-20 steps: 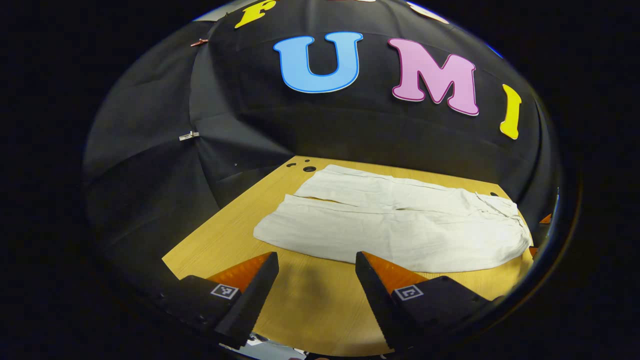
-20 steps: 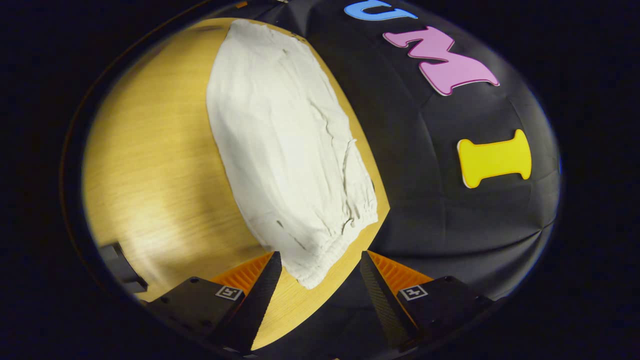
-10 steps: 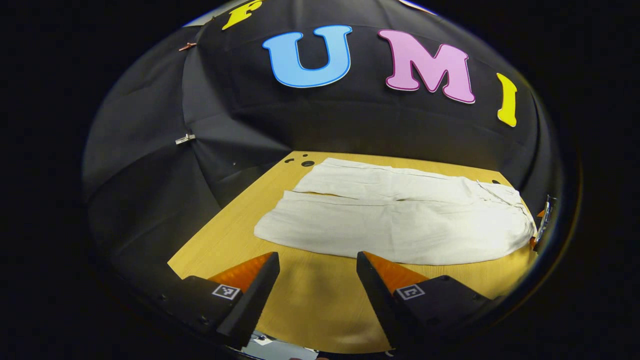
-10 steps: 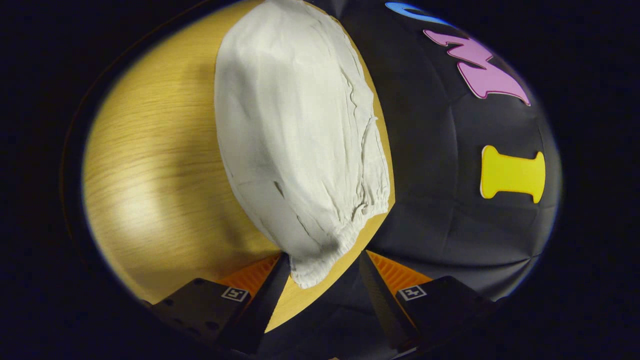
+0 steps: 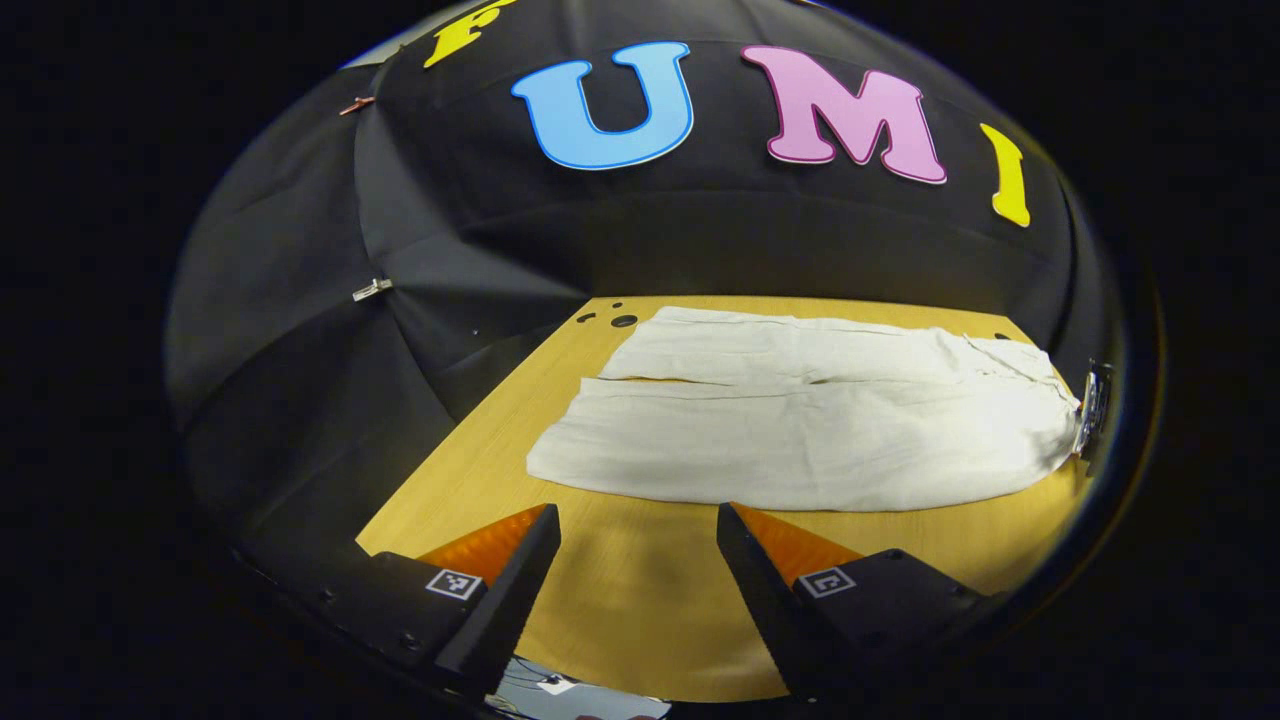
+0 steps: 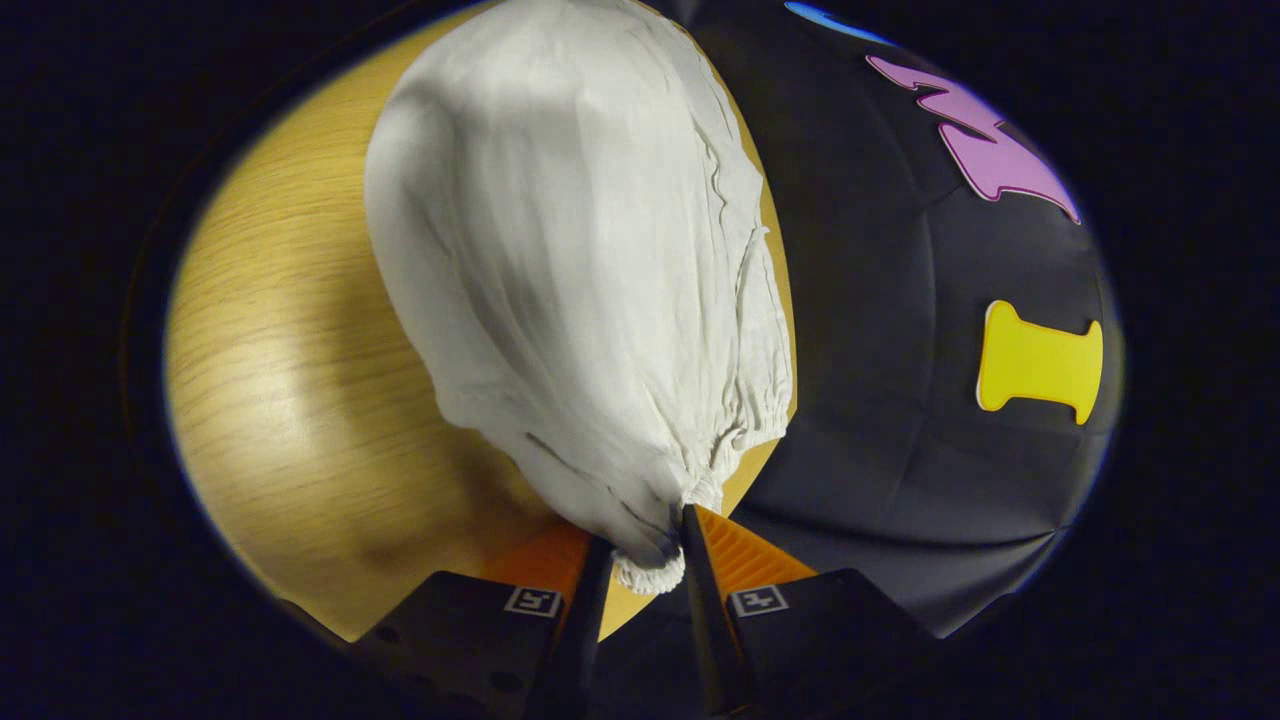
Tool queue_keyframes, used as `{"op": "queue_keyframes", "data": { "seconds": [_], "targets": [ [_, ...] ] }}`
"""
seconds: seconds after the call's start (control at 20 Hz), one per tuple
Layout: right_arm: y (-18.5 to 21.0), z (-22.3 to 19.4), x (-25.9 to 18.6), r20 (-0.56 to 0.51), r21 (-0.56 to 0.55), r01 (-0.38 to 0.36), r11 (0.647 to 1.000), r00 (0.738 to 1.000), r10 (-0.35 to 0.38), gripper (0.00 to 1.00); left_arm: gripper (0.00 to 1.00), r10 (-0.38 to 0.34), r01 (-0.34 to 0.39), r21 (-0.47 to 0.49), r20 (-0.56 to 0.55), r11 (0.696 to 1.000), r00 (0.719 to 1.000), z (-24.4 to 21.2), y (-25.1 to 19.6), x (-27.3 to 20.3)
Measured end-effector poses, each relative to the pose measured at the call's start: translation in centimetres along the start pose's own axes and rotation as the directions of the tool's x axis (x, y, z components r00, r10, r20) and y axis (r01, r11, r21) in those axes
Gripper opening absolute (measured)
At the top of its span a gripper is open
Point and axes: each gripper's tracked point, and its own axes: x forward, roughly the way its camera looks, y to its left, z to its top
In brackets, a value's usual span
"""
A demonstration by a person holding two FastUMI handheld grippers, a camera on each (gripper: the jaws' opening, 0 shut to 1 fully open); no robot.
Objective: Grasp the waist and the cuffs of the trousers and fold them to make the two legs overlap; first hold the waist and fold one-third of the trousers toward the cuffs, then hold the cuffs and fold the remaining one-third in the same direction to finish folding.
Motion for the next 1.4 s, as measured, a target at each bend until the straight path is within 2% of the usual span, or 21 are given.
{"op": "queue_keyframes", "data": {
  "seconds": [0.05,0.1,0.2,0.25,0.3,0.35,0.55,0.65,0.75,0.85,1.05,1.1,1.2,1.25,1.3,1.4],
  "targets": [
    [0.2,0.1,0.1,-0.001,0.008,-0.017,1.000,1.000,0.017,0.35,0.99,-0.002,0.002,0.026,-0.017,1.000,1.000,-0.4,0.5,0.5],
    [0.5,0.0,0.2,-0.013,0.017,-0.028,0.999,1.000,0.029,0.30,0.99,-0.011,0.013,0.051,-0.036,0.999,0.999,-0.8,0.7,1.1],
    [0.3,0.1,-0.2,-0.009,0.025,-0.041,0.999,0.999,0.042,0.28,0.99,-0.012,0.018,0.118,-0.056,0.993,0.998,-1.1,1.6,2.3],
    [0.5,0.3,0.2,-0.003,0.028,-0.054,0.998,0.999,0.054,0.17,0.98,-0.010,0.017,0.156,-0.048,0.988,0.999,-0.9,2.1,3.0],
    [0.6,0.3,0.2,0.002,0.030,-0.066,0.997,0.998,0.066,0.21,0.98,-0.006,0.014,0.198,-0.043,0.980,0.999,-0.7,2.7,3.7],
    [0.6,0.5,-0.1,0.005,0.033,-0.081,0.996,0.997,0.081,0.15,0.99,-0.001,0.011,0.240,-0.040,0.971,0.999,-0.5,3.4,4.5],
    [0.7,0.7,-0.2,0.028,-0.001,-0.136,0.991,0.990,0.136,0.12,0.98,0.010,0.009,0.406,-0.045,0.914,0.999,-0.4,6.1,8.2],
    [0.7,0.8,-0.2,0.034,0.015,-0.172,0.985,0.985,0.172,0.08,0.98,0.001,0.021,0.464,-0.047,0.886,0.999,-0.4,6.7,10.3],
    [0.7,0.8,-0.3,0.037,0.041,-0.211,0.977,0.977,0.209,0.05,0.98,-0.007,0.045,0.560,-0.070,0.827,0.998,-1.2,7.4,12.4],
    [0.6,0.9,-0.4,0.043,0.021,-0.222,0.975,0.974,0.221,0.05,0.98,-0.012,0.082,0.667,-0.109,0.740,0.994,-2.3,8.8,14.0],
    [0.8,0.8,-0.3,0.046,-0.031,-0.205,0.978,0.977,0.206,0.05,0.98,0.007,0.128,0.796,-0.164,0.592,0.986,-4.3,11.7,16.2],
    [0.7,0.8,-0.3,0.045,-0.024,-0.210,0.977,0.976,0.211,0.05,0.97,-0.010,0.152,0.848,-0.171,0.507,0.985,-4.0,12.0,17.1],
    [0.8,0.8,-0.3,0.046,-0.024,-0.212,0.977,0.976,0.213,0.05,0.96,-0.046,0.211,0.909,-0.209,0.360,0.977,-4.2,11.6,17.7],
    [0.7,0.8,-0.2,0.046,-0.029,-0.209,0.977,0.977,0.210,0.05,0.94,-0.078,0.244,0.932,-0.231,0.267,0.970,-4.2,11.1,18.1],
    [0.7,0.8,-0.3,0.045,-0.037,-0.206,0.978,0.977,0.208,0.05,0.90,-0.104,0.270,0.947,-0.255,0.173,0.961,-4.1,10.6,18.2],
    [0.8,0.7,-0.3,0.044,-0.041,-0.205,0.978,0.977,0.206,0.05,0.78,-0.131,0.318,0.948,-0.312,0.022,0.941,-3.6,9.5,18.1]
  ]
}}
